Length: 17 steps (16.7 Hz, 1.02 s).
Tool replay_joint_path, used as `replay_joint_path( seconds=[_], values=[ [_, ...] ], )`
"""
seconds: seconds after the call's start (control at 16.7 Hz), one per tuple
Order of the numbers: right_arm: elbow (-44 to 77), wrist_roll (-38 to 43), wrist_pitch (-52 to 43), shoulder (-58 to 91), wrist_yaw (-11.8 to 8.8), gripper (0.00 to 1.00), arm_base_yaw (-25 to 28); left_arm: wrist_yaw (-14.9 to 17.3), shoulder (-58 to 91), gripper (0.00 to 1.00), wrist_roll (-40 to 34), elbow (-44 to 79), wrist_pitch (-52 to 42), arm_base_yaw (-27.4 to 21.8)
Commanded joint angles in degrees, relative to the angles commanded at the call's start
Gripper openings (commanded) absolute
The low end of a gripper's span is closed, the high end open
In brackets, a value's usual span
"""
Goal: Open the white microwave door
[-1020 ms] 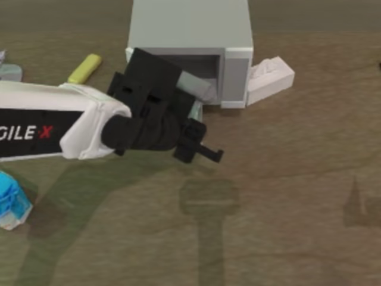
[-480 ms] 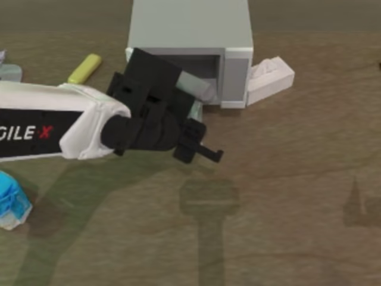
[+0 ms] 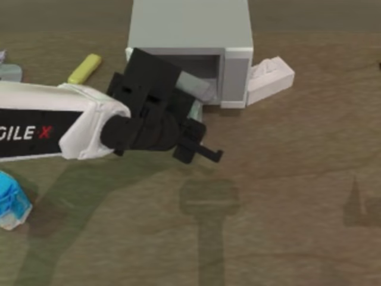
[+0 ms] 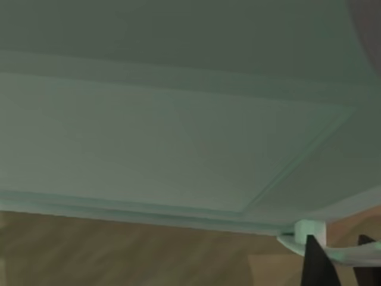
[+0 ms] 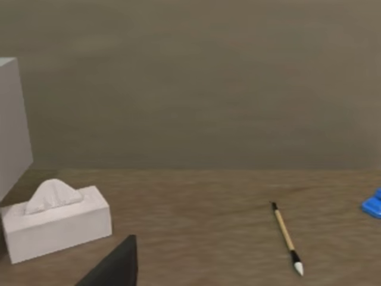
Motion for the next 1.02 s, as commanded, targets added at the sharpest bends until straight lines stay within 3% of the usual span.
replay_joint_path(
  seconds=[1.02],
  values=[
    [0.00,0.00,0.00,0.00,0.00,1.00,0.00,2.67,-1.23,0.00,3.11,-1.52,0.06,1.29]
  ],
)
